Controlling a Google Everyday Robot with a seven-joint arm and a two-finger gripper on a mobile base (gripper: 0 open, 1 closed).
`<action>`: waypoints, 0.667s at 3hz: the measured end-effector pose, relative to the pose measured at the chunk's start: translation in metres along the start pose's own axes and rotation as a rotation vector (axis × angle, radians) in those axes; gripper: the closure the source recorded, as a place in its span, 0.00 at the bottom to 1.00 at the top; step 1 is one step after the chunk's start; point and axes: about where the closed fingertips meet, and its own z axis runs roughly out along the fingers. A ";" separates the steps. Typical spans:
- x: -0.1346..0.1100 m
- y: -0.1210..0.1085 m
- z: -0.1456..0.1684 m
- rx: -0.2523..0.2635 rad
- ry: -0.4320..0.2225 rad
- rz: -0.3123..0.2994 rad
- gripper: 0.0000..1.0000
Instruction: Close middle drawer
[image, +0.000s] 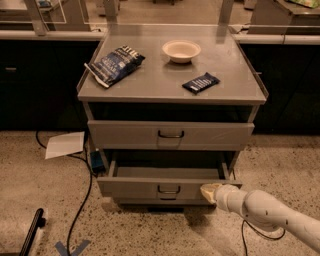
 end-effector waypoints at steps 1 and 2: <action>-0.008 -0.009 0.016 -0.010 -0.025 -0.016 1.00; -0.015 -0.024 0.034 -0.030 -0.049 -0.022 1.00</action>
Offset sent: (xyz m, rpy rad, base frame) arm 0.0732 -0.0057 -0.0142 0.0529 -0.0630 0.0504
